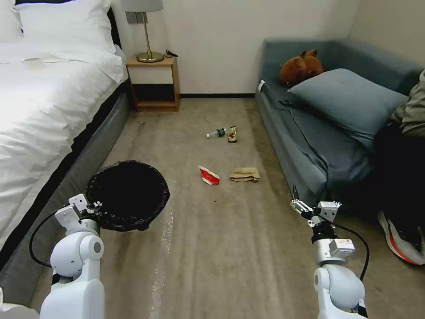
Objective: Pick up the trash bin, then pick up the garbage on the floor and place it into the trash bin.
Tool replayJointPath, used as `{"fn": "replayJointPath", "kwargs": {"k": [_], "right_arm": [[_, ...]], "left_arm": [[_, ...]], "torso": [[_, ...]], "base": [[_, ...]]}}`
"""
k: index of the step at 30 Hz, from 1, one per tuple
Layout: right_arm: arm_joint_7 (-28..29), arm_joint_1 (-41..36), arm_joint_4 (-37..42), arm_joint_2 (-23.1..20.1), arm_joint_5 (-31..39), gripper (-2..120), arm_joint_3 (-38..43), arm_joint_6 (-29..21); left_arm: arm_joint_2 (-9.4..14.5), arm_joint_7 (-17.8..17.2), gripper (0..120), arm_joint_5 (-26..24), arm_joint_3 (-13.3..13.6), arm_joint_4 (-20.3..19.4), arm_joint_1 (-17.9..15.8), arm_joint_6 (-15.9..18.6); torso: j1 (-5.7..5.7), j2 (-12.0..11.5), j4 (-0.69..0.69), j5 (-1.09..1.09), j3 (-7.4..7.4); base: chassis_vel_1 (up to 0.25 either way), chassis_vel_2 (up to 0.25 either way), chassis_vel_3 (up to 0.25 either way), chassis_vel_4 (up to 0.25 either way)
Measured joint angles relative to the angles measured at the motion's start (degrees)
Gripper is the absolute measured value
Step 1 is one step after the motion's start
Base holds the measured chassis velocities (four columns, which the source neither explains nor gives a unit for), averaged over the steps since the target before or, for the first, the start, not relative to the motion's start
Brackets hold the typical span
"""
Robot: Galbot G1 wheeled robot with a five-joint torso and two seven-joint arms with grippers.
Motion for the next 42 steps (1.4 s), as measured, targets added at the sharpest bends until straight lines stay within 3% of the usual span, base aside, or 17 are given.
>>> {"fn": "replayJointPath", "kwargs": {"k": [42], "right_arm": [[-1.6, -0.2, -0.5, 0.2, 0.1, 100, 0.5, 0.8]], "left_arm": [[-0.3, 0.1, 3, 0.6, 0.0, 1.0, 0.1, -0.5]], "torso": [[0.00, 0.0, 0.00, 0.00, 0.00]], "base": [[-0.027, 0.025, 0.028, -0.026]]}}
